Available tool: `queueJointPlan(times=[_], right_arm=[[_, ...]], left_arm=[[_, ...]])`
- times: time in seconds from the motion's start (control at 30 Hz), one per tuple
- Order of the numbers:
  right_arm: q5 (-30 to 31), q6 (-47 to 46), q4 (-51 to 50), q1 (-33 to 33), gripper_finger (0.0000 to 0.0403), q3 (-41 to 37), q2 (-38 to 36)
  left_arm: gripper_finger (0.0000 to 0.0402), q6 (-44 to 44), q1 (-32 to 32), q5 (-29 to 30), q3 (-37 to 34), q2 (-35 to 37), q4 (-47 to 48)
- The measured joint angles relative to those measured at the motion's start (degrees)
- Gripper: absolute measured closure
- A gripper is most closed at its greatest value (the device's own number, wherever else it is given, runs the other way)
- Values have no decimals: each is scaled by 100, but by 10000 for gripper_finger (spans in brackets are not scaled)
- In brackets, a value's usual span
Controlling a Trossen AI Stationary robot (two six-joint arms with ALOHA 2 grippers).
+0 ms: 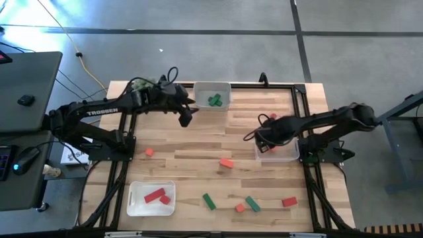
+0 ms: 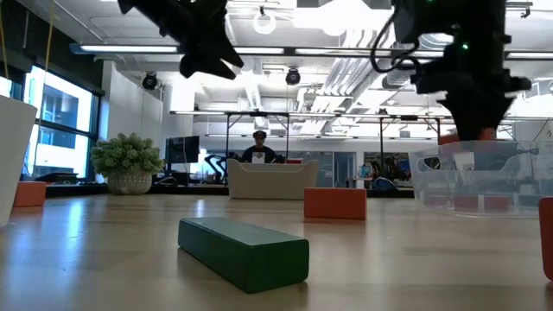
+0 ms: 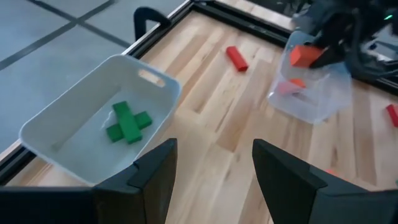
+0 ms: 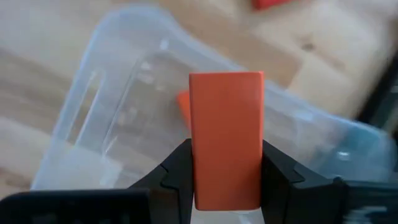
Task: Sort & place blocks by color
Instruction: Put the orange block into the transparent bin
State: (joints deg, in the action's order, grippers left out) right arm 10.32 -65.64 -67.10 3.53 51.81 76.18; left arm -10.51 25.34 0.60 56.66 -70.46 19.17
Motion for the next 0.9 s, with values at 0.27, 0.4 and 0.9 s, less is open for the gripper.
queueJointPlan(times=[0.27,0.4,0.9], right_arm=[[-523,277,834,-15,298,-927,-168],[-640,309,981,-15,298,-1120,-168],[-642,706,1074,-250,283,-1267,-167]], left_arm=[[202,-26,-428,1,0,0,-167],[202,-295,-653,0,0,0,-154],[202,-1581,-1242,63,0,0,995]])
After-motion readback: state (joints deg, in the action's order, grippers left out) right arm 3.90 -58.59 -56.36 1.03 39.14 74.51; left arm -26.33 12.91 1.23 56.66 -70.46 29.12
